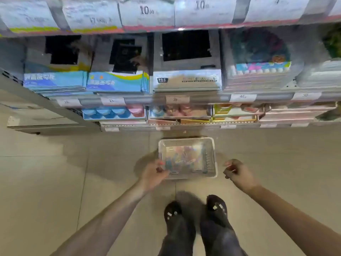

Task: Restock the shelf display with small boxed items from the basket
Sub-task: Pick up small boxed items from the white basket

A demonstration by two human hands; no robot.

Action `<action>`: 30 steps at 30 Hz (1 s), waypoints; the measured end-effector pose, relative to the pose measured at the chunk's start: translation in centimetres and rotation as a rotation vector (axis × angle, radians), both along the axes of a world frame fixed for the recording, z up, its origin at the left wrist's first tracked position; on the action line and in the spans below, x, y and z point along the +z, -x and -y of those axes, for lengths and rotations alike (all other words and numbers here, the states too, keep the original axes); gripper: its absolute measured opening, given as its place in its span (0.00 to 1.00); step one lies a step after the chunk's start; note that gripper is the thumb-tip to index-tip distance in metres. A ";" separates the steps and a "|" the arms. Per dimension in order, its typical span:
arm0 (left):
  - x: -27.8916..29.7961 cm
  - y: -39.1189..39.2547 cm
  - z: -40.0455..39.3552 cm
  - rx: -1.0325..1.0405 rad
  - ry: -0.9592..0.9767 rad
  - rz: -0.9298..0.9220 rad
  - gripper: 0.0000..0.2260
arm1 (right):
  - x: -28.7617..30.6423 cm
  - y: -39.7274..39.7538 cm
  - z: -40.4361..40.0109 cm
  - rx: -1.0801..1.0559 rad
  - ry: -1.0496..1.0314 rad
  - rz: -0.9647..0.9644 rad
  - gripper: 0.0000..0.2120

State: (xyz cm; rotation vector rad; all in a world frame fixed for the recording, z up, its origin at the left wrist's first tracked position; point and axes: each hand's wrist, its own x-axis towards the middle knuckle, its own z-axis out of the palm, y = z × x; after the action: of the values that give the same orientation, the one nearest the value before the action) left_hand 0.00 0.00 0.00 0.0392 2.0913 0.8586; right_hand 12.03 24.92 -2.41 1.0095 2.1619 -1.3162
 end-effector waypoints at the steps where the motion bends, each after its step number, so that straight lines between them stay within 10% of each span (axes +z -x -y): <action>1: -2.4 0.7 -0.7 -0.012 -0.008 -0.026 0.05 | -2.3 0.9 0.0 0.016 -0.013 -0.016 0.06; 17: -39.5 5.6 -7.2 -0.568 0.261 -0.355 0.12 | -37.4 10.7 0.4 0.534 -0.138 -0.027 0.10; 30: -46.7 4.7 -9.3 -0.766 0.413 -0.383 0.26 | -43.2 11.1 3.4 1.150 -0.611 -0.022 0.41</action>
State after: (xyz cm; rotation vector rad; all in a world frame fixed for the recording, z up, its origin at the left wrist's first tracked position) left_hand -4.66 9.30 -46.65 0.7776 2.2877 -0.0546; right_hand 0.98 21.48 -45.60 -0.1941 2.5082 -0.1275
